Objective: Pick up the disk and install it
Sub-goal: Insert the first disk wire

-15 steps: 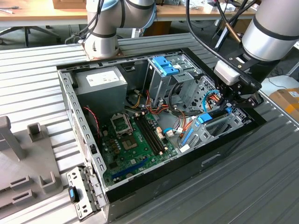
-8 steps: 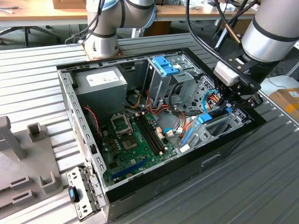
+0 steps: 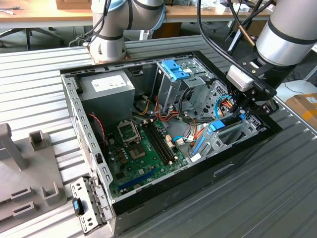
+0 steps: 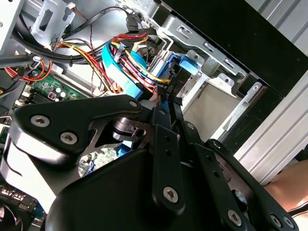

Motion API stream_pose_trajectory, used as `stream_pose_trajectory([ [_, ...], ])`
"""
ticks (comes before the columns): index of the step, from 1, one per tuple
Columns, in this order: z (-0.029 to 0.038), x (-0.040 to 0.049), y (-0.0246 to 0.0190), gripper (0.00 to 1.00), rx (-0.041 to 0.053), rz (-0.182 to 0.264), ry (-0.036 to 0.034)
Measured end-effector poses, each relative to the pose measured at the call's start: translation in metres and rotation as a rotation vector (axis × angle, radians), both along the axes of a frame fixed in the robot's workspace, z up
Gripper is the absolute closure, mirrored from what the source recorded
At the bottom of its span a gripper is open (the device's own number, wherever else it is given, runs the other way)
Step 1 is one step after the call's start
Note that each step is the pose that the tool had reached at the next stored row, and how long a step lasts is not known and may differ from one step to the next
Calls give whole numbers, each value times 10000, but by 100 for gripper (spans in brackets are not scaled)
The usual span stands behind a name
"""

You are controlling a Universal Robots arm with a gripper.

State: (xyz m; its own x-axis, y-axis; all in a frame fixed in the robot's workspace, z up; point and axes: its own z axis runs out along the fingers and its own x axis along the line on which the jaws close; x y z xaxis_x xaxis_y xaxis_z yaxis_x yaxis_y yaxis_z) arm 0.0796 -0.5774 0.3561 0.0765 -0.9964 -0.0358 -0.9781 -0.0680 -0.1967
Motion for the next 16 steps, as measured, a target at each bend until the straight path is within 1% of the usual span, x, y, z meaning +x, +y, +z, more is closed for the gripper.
stream_pose_trajectory([
  [7, -23, 0, 0, 84, -1, 0, 0],
  [8, -31, 0, 0, 84, 10, 0, 0],
  [10, -109, 0, 0, 84, 113, 0, 0],
  [11, -163, 0, 0, 84, 184, 0, 1],
  [16, -186, 0, 0, 84, 216, 1, 0],
])
